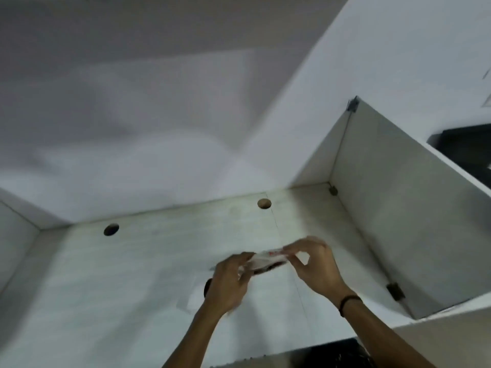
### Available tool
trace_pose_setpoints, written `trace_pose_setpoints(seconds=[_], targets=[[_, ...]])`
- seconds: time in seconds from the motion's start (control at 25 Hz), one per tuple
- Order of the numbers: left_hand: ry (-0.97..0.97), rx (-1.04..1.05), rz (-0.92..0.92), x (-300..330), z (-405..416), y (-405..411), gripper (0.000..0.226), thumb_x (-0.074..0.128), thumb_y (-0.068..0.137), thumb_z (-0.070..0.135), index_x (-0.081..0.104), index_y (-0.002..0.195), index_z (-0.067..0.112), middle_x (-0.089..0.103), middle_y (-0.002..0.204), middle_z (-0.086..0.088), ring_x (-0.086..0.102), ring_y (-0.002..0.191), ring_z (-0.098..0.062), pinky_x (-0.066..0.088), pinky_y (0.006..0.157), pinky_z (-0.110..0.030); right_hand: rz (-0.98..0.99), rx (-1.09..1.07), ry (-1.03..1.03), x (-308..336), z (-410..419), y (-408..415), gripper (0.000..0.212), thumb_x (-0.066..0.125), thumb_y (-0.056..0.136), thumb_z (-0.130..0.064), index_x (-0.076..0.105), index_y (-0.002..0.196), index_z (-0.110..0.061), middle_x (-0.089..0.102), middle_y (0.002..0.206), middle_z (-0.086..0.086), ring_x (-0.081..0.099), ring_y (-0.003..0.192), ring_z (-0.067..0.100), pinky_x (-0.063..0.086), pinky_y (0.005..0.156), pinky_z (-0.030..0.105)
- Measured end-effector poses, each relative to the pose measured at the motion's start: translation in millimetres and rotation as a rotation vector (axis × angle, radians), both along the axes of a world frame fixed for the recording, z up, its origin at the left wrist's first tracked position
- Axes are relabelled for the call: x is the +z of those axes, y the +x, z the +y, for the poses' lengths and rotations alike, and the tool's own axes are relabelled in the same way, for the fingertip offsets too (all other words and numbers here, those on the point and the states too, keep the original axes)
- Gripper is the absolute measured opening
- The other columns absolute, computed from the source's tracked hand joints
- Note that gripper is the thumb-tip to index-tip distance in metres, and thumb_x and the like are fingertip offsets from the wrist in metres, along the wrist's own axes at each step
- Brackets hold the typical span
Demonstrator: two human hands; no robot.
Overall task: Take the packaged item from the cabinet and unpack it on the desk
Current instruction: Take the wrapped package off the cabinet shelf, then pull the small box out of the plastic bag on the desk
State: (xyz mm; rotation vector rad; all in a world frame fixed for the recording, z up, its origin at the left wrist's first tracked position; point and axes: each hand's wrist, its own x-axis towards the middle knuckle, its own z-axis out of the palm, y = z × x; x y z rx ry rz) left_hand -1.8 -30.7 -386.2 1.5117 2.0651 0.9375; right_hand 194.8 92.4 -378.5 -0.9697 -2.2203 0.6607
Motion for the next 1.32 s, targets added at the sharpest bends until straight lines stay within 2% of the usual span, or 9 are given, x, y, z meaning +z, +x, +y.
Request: trace_pose_setpoints(seconds=[0.12,0.28,0.56,0.72,0.92,1.04,1.16,1.24,1.32], targets=[[-0.215,-0.055,0.099,-60.7,6.0,13.1,0.031,0.059,0.099,0.021,0.067,0.129,0.021,0.06,0.136,0.0,0.057,0.122,-0.023,0.036,0.095,-0.015,-0.189,-0.06,-0.069,-62.5,-3.7,16.9,0.017,0.085,0.072,-0.007,0.079,0.077,-0.022,0.078,0.088,-0.01,0.071,0.08,0.013,0.06,0.074,0.04],[-0.14,-0.034,0.155,-82.7,30.8,23.6,0.047,0.059,0.089,-0.006,0.07,0.127,0.021,0.066,0.126,-0.005,0.068,0.106,-0.023,0.046,0.083,-0.016,-0.333,-0.177,-0.026,-90.5,6.5,14.3,0.025,0.073,0.077,0.002,0.074,0.085,-0.022,0.063,0.096,-0.005,0.063,0.079,0.019,0.056,0.056,0.035],[-0.622,-0.186,0.204,-115.7,10.1,25.7,0.069,0.054,0.093,0.004,0.033,0.154,0.026,0.035,0.162,0.002,0.036,0.145,-0.025,0.046,0.109,-0.044,-0.726,0.064,-0.475,-129.5,-14.1,9.9,0.062,0.053,0.085,-0.002,0.054,0.139,-0.032,0.053,0.14,-0.008,0.05,0.13,0.017,0.05,0.094,0.031],[-0.531,0.156,0.352,-114.0,-16.0,4.4,0.055,0.055,0.095,0.042,0.044,0.146,0.026,0.03,0.163,-0.003,0.029,0.149,-0.026,0.039,0.111,-0.046,-0.609,0.082,-0.571,-133.9,-20.0,-7.9,0.034,0.06,0.092,-0.022,0.063,0.125,-0.03,0.059,0.125,-0.006,0.058,0.115,0.015,0.048,0.095,0.028],[-0.743,0.358,0.232,-130.5,-38.1,-41.4,0.082,0.061,0.079,0.065,0.038,0.147,0.026,-0.001,0.169,-0.013,0.002,0.154,-0.043,0.028,0.109,-0.069,-0.455,0.187,-0.637,-139.7,-37.4,-30.3,0.02,0.069,0.088,-0.02,0.066,0.08,-0.039,0.069,0.082,-0.016,0.065,0.079,-0.008,0.049,0.077,0.017],[-0.802,0.347,0.154,-134.8,-37.0,-45.6,0.086,0.064,0.073,0.066,0.039,0.147,0.029,0.005,0.162,-0.017,0.027,0.14,-0.045,0.045,0.099,-0.06,-0.433,0.177,-0.721,-140.1,-42.9,-35.1,0.02,0.07,0.087,-0.023,0.066,0.075,-0.039,0.073,0.081,-0.014,0.065,0.079,-0.012,0.056,0.08,0.023],[-0.662,0.457,-0.12,-122.7,-34.7,-38.8,0.066,0.069,0.063,0.057,0.062,0.118,0.022,0.038,0.141,-0.015,0.049,0.113,-0.036,0.051,0.079,-0.039,-0.361,0.112,-0.919,-125.3,-42.1,-45.9,0.007,0.064,0.092,-0.036,0.068,0.087,-0.034,0.075,0.099,-0.003,0.066,0.085,0.007,0.055,0.085,0.03],[-0.475,0.606,-0.617,-110.9,-39.7,-29.4,0.05,0.075,0.06,0.051,0.071,0.091,0.012,0.063,0.121,-0.018,0.063,0.101,-0.028,0.06,0.081,-0.045,-0.267,0.021,-1.18,-110.4,-43.4,-54.3,0.03,0.054,0.094,-0.054,0.062,0.113,-0.032,0.066,0.123,0.001,0.062,0.101,0.019,0.05,0.089,0.033],[-0.36,0.609,-1.147,-96.5,-49.8,-13.9,0.039,0.074,0.071,0.04,0.075,0.099,0.012,0.069,0.116,-0.02,0.066,0.107,-0.031,0.062,0.086,-0.047,-0.205,0.032,-1.398,-97.6,-49.2,-63.8,0.058,0.049,0.09,-0.07,0.046,0.137,-0.036,0.052,0.138,-0.003,0.053,0.125,0.026,0.047,0.098,0.039]])
